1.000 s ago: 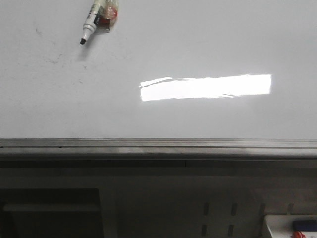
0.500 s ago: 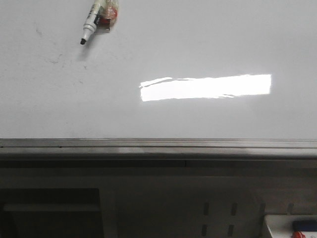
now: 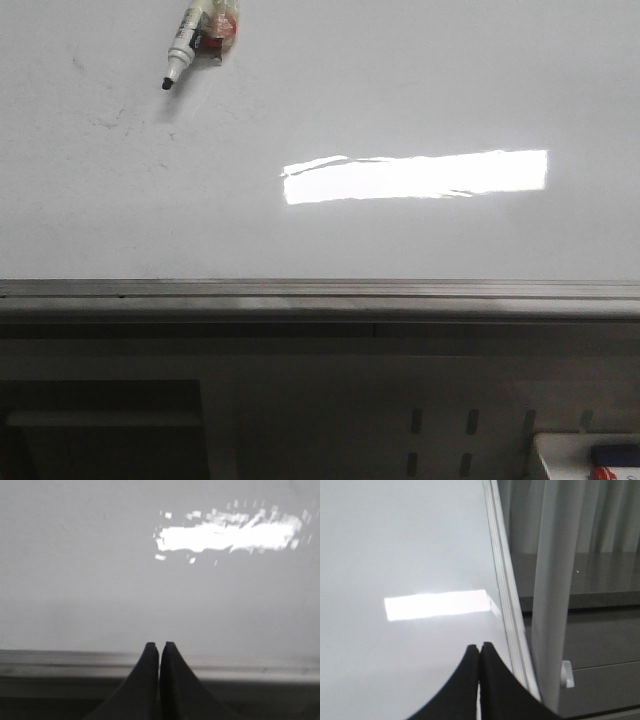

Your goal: Write number 4 on whiteboard

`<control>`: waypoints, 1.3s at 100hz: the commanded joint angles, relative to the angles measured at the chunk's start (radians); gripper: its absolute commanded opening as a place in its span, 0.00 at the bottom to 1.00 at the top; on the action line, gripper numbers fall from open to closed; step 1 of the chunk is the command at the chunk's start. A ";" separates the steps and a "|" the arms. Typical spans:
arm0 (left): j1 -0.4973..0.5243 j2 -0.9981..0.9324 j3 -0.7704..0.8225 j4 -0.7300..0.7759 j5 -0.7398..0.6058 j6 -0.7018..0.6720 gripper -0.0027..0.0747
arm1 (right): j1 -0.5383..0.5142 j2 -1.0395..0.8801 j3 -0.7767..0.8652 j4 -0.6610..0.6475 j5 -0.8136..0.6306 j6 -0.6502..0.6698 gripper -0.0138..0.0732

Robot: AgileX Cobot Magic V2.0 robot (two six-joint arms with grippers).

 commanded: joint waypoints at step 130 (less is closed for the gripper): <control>-0.390 0.929 -0.777 -0.243 0.135 0.201 0.51 | 0.526 0.414 -0.488 -0.113 0.228 0.183 0.52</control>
